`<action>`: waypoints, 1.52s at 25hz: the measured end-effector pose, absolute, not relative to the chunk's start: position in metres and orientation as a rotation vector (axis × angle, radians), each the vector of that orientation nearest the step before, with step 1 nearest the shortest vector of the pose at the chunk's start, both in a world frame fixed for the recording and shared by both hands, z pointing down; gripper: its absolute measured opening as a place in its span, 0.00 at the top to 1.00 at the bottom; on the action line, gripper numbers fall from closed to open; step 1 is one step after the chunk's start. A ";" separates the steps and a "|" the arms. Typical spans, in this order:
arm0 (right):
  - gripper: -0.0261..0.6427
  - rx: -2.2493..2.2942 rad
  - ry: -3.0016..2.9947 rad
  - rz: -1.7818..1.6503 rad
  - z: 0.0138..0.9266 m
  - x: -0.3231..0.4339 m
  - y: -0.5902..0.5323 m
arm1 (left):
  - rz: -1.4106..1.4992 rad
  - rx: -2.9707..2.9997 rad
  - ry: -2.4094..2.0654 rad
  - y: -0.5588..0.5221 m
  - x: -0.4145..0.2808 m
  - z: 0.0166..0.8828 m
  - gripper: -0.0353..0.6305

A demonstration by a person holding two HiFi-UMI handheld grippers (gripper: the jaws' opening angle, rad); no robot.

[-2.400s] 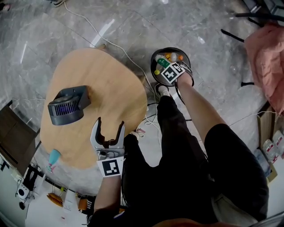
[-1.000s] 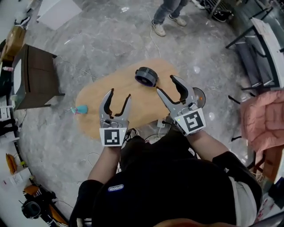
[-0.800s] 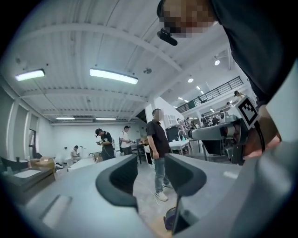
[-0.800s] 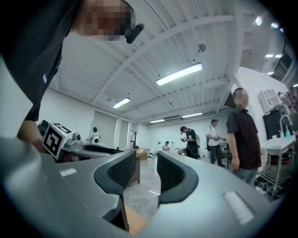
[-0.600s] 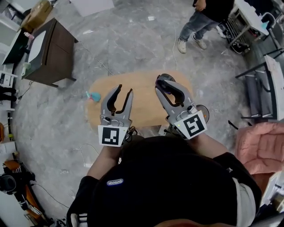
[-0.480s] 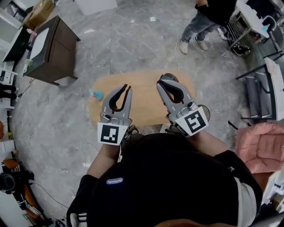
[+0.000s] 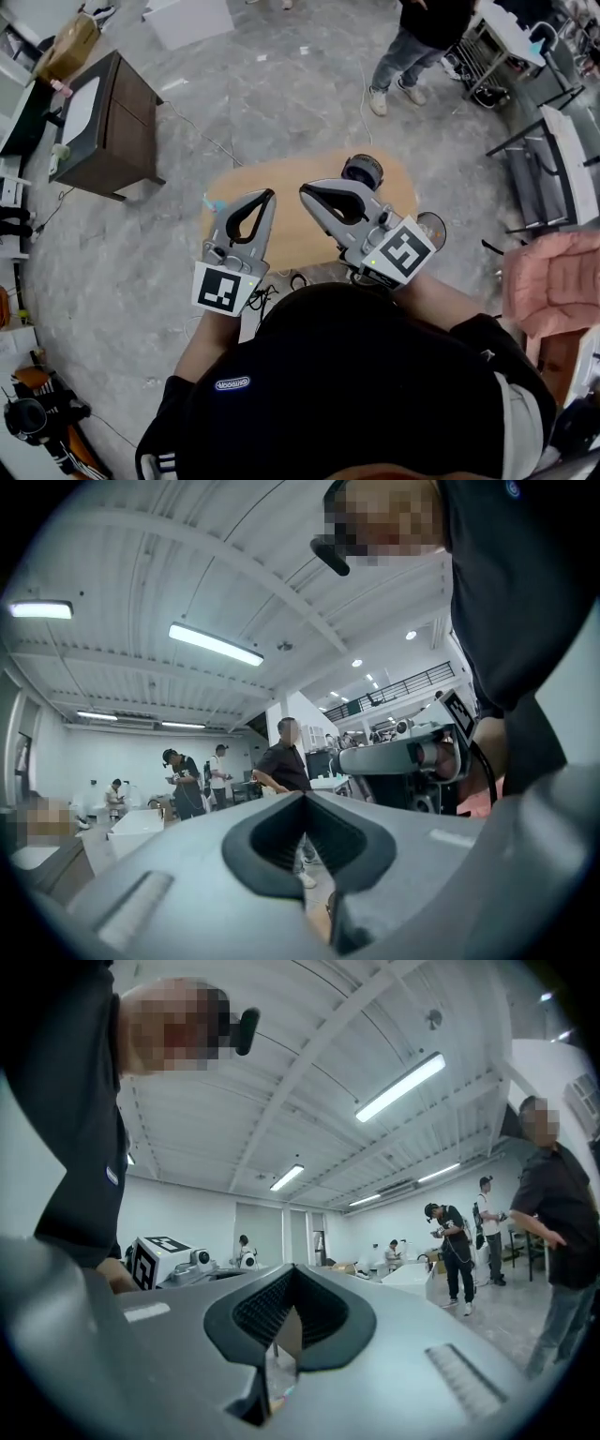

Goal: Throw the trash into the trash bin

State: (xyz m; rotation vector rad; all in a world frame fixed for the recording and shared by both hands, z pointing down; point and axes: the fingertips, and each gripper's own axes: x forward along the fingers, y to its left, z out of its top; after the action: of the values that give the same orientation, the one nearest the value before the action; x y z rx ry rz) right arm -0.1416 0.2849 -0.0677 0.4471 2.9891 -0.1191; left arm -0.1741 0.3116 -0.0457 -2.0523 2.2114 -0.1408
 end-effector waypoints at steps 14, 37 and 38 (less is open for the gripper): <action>0.92 0.866 2.862 -0.228 -0.064 -0.096 0.309 | -0.204 -2.085 2.236 0.305 -0.151 -0.035 0.94; 0.92 0.980 2.912 -0.040 -0.063 -0.099 0.317 | -0.217 -1.996 2.260 0.309 -0.151 -0.053 0.94; 0.92 0.974 2.914 -0.037 -0.063 -0.099 0.316 | -0.218 -1.999 2.257 0.309 -0.150 -0.054 0.94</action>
State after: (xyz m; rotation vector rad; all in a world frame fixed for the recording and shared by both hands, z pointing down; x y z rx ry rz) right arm -0.0989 0.3164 -0.0628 0.9740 2.9136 -0.0371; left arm -0.1500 0.3091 -0.0535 -1.9992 2.2574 -0.2182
